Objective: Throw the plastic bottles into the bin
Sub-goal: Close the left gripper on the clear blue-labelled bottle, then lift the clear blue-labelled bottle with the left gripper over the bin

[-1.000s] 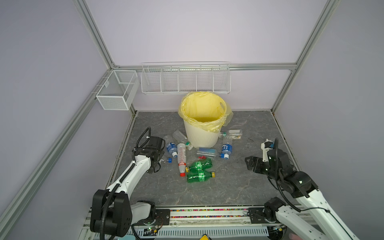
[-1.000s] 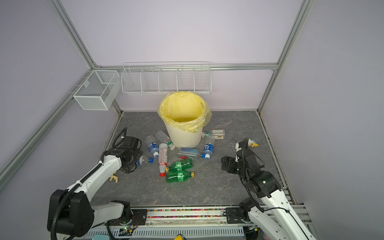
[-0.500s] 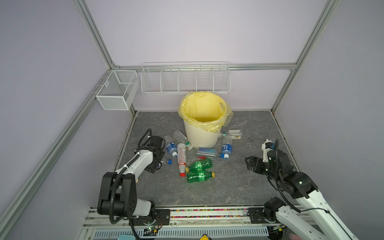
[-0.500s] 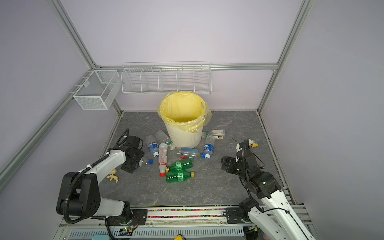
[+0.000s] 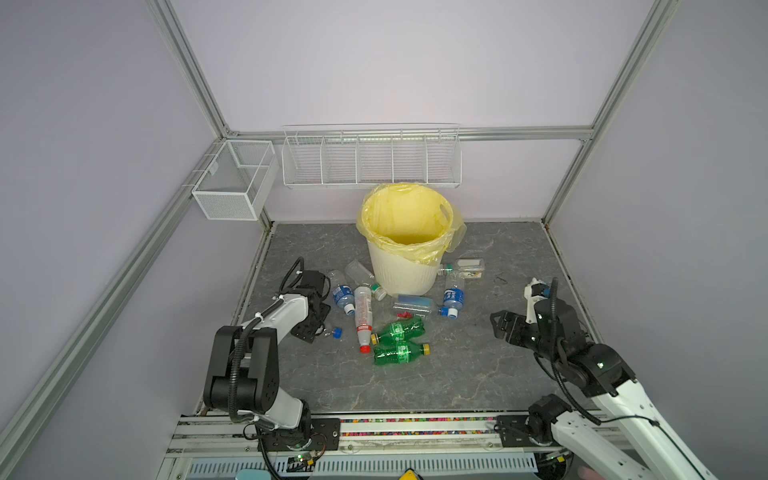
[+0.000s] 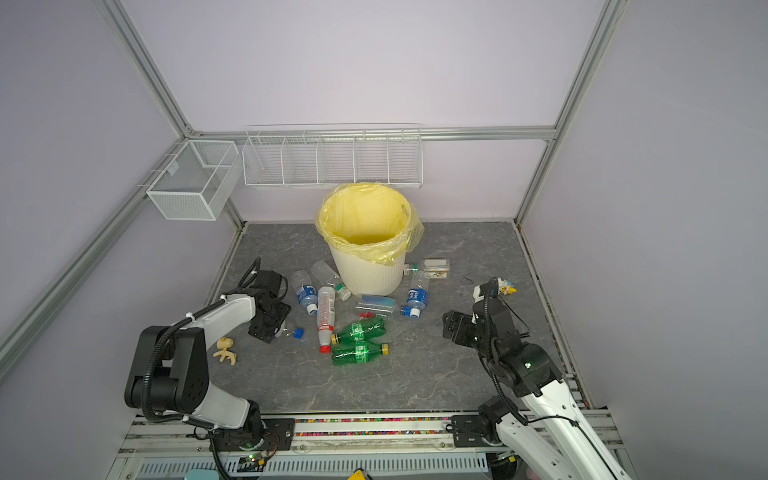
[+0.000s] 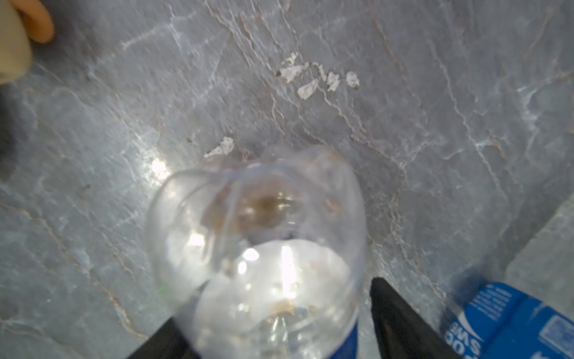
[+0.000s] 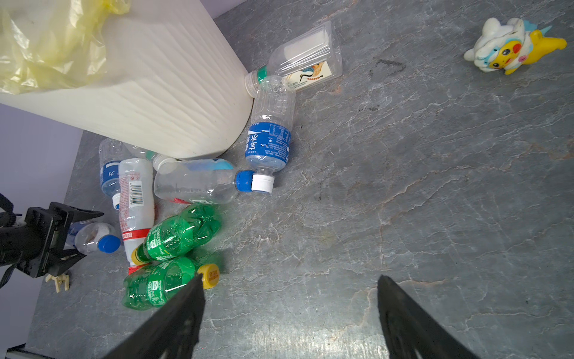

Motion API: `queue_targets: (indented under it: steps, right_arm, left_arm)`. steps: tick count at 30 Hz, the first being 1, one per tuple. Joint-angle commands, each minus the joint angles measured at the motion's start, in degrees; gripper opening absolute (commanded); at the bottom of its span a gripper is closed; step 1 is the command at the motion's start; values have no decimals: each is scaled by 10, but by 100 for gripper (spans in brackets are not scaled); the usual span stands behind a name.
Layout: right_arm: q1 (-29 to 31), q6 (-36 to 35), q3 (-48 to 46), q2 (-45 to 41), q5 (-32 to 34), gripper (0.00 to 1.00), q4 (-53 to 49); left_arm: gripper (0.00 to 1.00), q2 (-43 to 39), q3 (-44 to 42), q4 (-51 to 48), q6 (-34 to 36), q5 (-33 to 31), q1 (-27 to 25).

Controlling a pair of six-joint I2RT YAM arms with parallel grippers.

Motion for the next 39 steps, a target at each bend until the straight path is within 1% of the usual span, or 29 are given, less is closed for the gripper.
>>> queue_targets:
  steps: [1,3,6,8,10,12,15,17,20,27,29,32,37,39]
  right_arm:
    - [1,13,-15,-15,11,88,2]
    - [1,15,-18,-20,14,88,2]
    - [1,15,-20,-22,17,88,3]
    - [1,15,-20,-21,16,88,2]
    - [2,14,-20,-21,16,88,-1]
    - [2,14,-21,-21,16,88,-5]
    - [1,17,-25,-29,17,88,-7]
    - [1,15,-34,-34,17,88,-2]
    - [2,16,-45,-34,23,88,0]
    - [1,12,-55,-23,17,88,11]
    - [1,10,-54,-20,15,88,10]
    - [1,8,-56,-16,5,88,13]
    - [1,4,-66,-10,2,88,15]
    - [1,4,-73,-8,0,88,21]
  left_arm:
    - [72,-23,-11,9,13,5,4]
    - [70,-29,-22,20,15,4,4]
    - [63,-32,-34,31,25,5,3]
    - [59,-28,-38,32,31,5,4]
    - [58,-24,-42,36,38,9,4]
    - [53,-20,-42,37,46,15,4]
    - [50,-18,-40,40,57,29,4]
    - [46,-21,-41,62,94,61,4]
    - [46,-36,-47,80,118,93,4]
    - [45,-110,-69,69,144,90,4]
    - [44,-133,-80,83,160,113,4]
    - [43,-157,-85,81,167,137,4]
    - [42,-191,-85,70,186,163,4]
    - [42,-204,-92,83,192,189,4]
